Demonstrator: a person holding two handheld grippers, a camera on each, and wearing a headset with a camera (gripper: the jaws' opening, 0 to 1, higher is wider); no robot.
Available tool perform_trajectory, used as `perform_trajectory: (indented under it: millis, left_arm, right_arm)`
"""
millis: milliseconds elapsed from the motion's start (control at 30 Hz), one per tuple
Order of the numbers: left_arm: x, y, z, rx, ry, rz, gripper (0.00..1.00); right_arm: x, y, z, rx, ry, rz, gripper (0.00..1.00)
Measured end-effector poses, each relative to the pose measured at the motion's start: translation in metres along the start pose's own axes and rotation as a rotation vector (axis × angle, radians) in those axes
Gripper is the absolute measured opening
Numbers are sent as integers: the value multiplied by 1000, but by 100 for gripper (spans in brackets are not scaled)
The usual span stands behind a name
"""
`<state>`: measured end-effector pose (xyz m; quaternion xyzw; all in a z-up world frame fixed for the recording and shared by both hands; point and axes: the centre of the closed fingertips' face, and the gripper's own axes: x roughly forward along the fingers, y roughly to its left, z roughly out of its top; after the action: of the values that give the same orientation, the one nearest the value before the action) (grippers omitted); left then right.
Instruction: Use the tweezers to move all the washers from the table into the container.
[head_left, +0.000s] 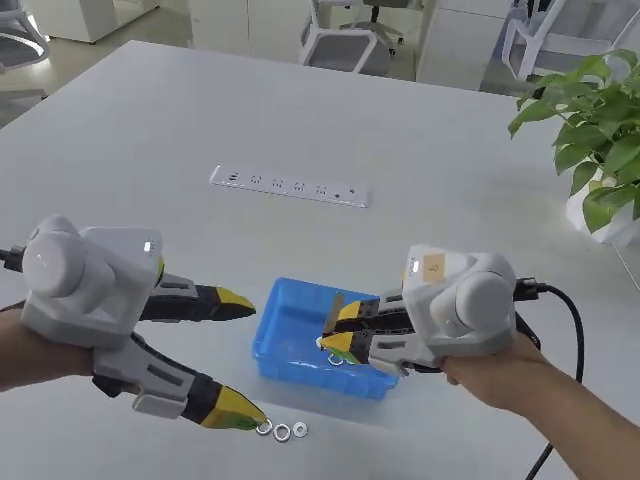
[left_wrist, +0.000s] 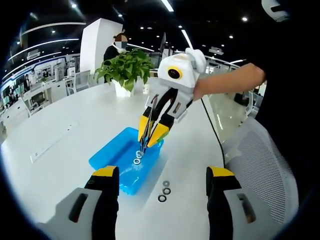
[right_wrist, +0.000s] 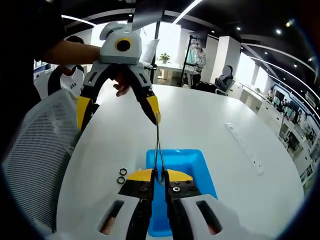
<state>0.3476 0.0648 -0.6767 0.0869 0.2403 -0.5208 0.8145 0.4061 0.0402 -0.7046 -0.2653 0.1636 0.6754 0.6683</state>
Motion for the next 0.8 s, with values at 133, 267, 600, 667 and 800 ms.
perform_trajectory:
  millis: [133, 267, 600, 667, 800]
  left_arm:
    - [1, 3, -1, -1, 3, 1, 76]
    - [3, 7, 0, -3, 4, 1, 76]
    - [10, 21, 4, 18, 11, 11, 67]
    - [12, 24, 5, 29, 13, 15, 64]
    - [17, 28, 7, 39, 17, 11, 59]
  right_arm:
    - [5, -3, -7, 1, 9, 4, 9]
    - [10, -5, -15, 7, 20, 13, 9]
    - [22, -5, -31, 47, 40, 38, 9]
    - [24, -5, -33, 54, 42, 38, 9]
    - [27, -6, -37, 64, 48, 42, 9]
